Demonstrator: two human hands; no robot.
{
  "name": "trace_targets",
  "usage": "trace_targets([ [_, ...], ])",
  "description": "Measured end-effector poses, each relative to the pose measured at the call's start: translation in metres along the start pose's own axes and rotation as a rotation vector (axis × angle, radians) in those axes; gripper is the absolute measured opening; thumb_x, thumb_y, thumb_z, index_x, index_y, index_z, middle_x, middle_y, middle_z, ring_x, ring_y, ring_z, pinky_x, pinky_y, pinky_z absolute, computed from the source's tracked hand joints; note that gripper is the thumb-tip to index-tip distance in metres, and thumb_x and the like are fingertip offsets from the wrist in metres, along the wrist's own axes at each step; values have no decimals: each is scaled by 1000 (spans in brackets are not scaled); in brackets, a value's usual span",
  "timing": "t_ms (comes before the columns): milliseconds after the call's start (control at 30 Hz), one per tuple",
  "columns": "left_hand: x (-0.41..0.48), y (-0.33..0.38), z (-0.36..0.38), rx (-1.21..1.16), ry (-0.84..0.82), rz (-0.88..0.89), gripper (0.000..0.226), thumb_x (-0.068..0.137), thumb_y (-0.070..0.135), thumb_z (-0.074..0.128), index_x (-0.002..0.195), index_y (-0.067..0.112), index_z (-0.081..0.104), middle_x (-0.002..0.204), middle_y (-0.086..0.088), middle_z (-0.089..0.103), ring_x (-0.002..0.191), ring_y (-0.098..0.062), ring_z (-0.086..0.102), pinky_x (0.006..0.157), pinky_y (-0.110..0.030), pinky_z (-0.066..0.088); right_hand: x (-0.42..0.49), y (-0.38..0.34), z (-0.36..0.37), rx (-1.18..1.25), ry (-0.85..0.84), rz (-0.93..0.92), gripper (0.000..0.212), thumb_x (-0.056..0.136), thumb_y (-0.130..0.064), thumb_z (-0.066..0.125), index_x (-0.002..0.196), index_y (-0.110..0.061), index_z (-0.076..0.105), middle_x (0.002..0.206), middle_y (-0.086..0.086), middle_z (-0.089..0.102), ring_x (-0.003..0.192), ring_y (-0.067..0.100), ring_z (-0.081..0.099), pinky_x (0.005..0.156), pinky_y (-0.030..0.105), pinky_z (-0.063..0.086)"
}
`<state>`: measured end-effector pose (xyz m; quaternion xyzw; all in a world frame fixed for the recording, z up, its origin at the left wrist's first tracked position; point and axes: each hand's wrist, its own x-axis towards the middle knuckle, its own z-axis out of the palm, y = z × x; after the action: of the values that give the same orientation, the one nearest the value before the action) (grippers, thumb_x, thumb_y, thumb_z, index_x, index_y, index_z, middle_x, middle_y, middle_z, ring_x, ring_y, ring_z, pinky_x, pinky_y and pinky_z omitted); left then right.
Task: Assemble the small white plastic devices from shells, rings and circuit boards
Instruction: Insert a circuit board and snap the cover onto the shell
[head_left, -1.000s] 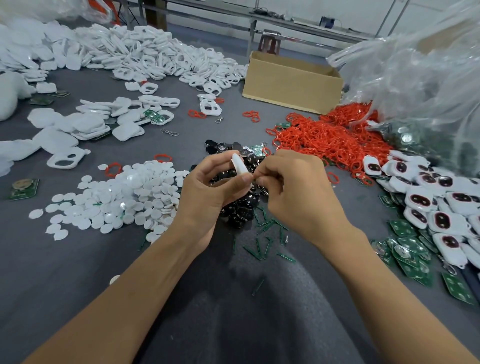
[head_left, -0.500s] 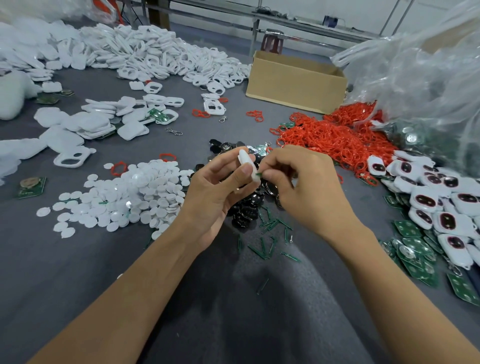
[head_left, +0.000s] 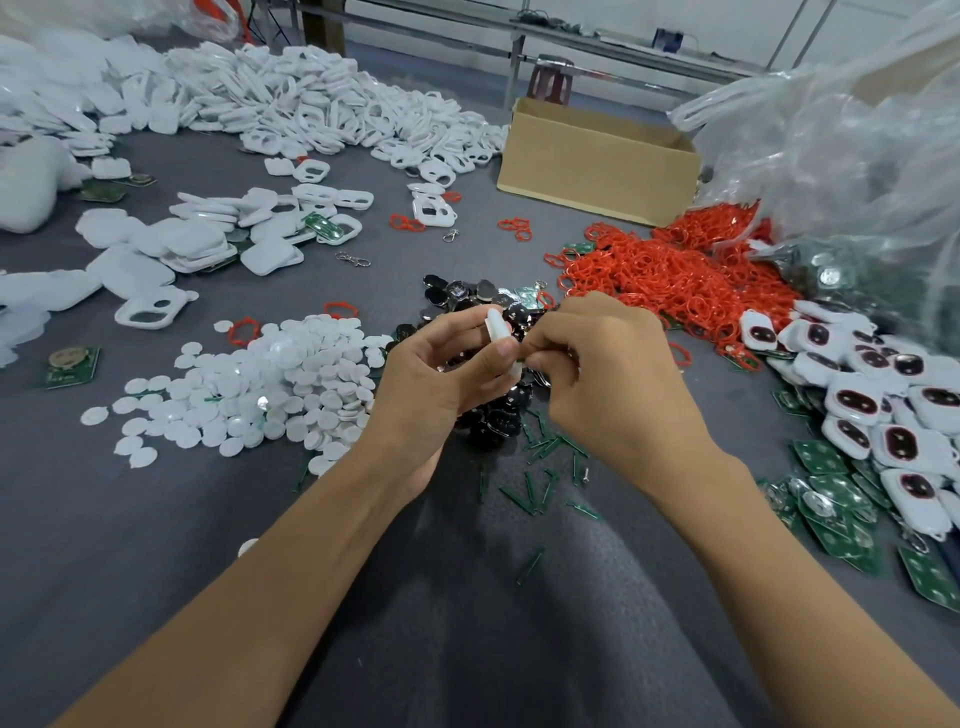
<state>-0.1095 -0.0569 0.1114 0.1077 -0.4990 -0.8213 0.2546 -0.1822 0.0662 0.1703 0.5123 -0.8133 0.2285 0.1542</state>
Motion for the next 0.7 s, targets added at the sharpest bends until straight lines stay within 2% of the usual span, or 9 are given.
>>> trace_targets([
  [133, 1, -3, 0, 44, 40, 20, 58, 52, 28, 83, 107, 18, 70, 105, -7, 73, 84, -19, 71, 76, -29, 57, 1, 0, 1, -15, -46, 26, 13, 75, 6, 61, 76, -5, 68, 73, 8, 59, 78, 30, 51, 61, 37, 40],
  [300, -1, -4, 0, 44, 88, 43, 58, 60, 21, 81, 115, 12, 66, 113, -13, 71, 98, -29, 71, 78, -29, 57, -3, -7, 7, -54, 6, 66, 9, 75, 5, 61, 75, -3, 64, 76, 9, 58, 78, 31, 50, 60, 40, 40],
  [467, -3, -5, 3, 68, 120, 86, 55, 62, 18, 80, 114, 12, 66, 99, -1, 74, 86, -17, 73, 73, -24, 56, -7, -12, 13, -79, 41, 100, 6, 72, 5, 61, 73, -1, 60, 74, 9, 56, 75, 29, 47, 58, 41, 38],
  [700, -5, -6, 6, 109, 202, 138, 53, 55, 25, 83, 106, 18, 67, 108, -11, 70, 90, -25, 73, 78, -32, 59, -9, -14, 17, -85, 110, 143, 7, 72, 5, 61, 72, -2, 61, 71, 8, 55, 72, 29, 47, 56, 36, 29],
])
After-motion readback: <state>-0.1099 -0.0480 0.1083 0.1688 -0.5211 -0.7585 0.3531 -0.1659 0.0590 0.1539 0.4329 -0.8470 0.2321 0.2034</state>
